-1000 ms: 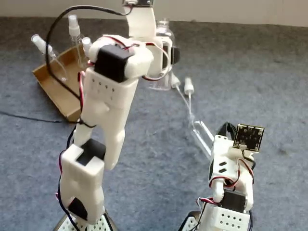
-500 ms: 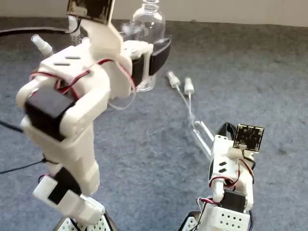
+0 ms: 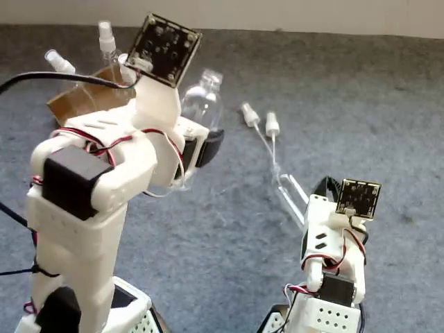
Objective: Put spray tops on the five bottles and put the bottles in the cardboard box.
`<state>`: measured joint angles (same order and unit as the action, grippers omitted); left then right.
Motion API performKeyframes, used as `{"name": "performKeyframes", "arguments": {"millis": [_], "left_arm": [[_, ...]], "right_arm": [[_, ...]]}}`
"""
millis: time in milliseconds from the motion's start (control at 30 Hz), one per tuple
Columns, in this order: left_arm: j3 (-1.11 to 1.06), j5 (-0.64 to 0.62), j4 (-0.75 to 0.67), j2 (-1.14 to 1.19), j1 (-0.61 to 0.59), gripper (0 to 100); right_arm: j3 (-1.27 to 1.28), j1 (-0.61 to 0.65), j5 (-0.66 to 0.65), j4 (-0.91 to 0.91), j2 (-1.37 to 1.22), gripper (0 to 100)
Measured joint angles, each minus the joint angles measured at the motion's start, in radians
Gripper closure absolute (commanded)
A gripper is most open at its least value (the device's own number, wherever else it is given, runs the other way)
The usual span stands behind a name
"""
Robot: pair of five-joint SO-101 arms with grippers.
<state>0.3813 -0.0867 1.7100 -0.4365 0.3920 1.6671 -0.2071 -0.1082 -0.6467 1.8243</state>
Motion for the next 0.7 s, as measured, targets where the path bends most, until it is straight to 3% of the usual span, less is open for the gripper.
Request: {"name": "performKeyframes", "arguments": {"millis": [200,433,700], "left_arm": [[-0.364,0.0,-0.209,-0.124,-0.043,93],[-0.827,0.0,-0.559,-0.322,-0.1,93],[-1.229,0.0,-0.867,-0.47,-0.109,93]], "right_arm": [[0.0,0.0,0.0,-0.005,0.0,99.1],[-0.008,0.023,-0.002,-0.158,0.0,99.1],[-0.184,0.077,-0.132,-0.273,-0.002,99.1]]}}
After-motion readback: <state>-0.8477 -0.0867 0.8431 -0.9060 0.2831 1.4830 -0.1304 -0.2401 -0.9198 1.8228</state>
